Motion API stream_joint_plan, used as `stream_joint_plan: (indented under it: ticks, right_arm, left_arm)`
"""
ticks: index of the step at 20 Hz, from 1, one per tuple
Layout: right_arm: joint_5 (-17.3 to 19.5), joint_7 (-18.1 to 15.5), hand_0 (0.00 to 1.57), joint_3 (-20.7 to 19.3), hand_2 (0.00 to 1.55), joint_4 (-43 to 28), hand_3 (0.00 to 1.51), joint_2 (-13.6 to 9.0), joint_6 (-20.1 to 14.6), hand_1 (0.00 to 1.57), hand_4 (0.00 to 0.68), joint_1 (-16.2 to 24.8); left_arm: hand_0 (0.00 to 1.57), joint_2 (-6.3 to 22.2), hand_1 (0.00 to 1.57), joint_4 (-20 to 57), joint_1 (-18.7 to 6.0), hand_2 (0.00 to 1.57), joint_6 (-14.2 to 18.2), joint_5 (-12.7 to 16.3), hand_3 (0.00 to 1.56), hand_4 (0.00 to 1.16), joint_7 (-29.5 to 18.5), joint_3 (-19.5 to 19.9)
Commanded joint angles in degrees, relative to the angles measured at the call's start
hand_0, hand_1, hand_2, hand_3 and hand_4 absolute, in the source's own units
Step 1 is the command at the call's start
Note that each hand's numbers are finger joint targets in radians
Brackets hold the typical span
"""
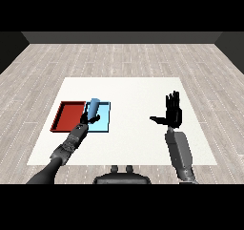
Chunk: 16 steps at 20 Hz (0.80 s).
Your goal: Pick the blue can and put it in the blue box
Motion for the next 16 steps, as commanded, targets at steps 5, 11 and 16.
stream_joint_plan:
  ticks: [5, 11, 16]
  right_arm:
    - [-1.2, -1.5, 0.00, -1.1, 0.00, 2.1, 0.00, 0.1, 2.8, 0.00, 0.000, -0.8]
    - [-1.1, 1.8, 0.00, 0.3, 0.00, -3.0, 0.00, 1.5, 0.4, 0.00, 0.000, -0.6]
    - [-0.9, -1.5, 0.00, -0.4, 0.00, 0.5, 0.00, 1.8, 2.6, 0.00, 0.000, -1.2]
  left_arm:
    - [0.00, -0.2, 0.00, 3.8, 0.6, 0.00, -2.4, -4.1, 0.00, 0.52, 1.7, -2.6]
    - [0.00, 0.8, 0.00, 1.0, 1.4, 0.00, 7.6, -2.1, 0.00, 0.00, -5.4, 0.6]
    - [0.00, -0.7, 0.00, -3.4, 0.0, 0.00, 13.9, 0.5, 0.00, 0.00, -11.3, 4.2]
